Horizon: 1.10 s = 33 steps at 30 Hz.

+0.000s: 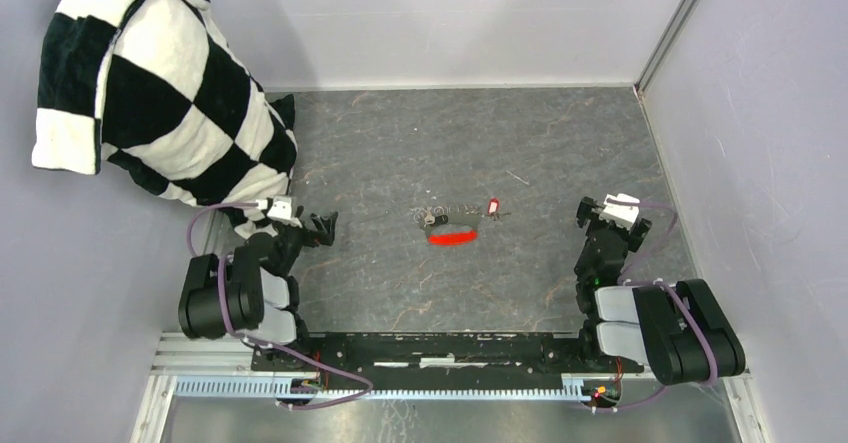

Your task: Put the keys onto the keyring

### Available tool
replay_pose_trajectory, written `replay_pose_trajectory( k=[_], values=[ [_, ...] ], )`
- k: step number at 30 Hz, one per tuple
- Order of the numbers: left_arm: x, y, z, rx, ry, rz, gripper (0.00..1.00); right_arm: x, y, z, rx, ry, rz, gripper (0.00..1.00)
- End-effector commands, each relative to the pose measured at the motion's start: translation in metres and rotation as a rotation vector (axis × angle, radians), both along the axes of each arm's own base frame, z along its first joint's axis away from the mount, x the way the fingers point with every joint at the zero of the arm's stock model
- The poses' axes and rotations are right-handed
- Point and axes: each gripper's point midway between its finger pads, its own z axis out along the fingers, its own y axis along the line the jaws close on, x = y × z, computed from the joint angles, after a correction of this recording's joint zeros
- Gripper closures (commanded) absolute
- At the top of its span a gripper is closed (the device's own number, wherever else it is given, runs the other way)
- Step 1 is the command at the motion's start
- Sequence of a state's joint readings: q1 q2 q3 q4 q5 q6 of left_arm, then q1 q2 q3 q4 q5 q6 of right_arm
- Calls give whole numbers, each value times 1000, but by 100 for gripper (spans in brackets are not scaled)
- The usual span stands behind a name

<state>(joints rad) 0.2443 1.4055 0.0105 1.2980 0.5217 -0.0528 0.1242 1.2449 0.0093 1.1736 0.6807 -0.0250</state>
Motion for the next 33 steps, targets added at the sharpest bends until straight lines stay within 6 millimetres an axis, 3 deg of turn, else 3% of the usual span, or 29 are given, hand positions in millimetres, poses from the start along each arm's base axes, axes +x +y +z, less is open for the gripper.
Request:
replay_pose_trajectory(
  k=[1, 6, 7, 8, 12, 33],
  values=[
    [11, 9, 51, -24, -239, 63, 0, -22, 12, -7, -38, -30, 114, 2],
    [21, 12, 41, -16, -197, 109, 0, -12, 33, -3, -105, -27, 254, 2],
    [28, 11, 36, -17, -177, 110, 0, -7, 36, -1, -127, -22, 266, 2],
    [35, 7, 35, -17, -171, 82, 0, 0, 38, -19, -124, 74, 272, 2],
    [62, -2, 10, 71, -11, 97, 0, 4, 39, -17, -113, 66, 289, 2],
    [63, -4, 11, 75, -13, 108, 0, 3, 40, -15, -115, 54, 292, 2]
  ],
)
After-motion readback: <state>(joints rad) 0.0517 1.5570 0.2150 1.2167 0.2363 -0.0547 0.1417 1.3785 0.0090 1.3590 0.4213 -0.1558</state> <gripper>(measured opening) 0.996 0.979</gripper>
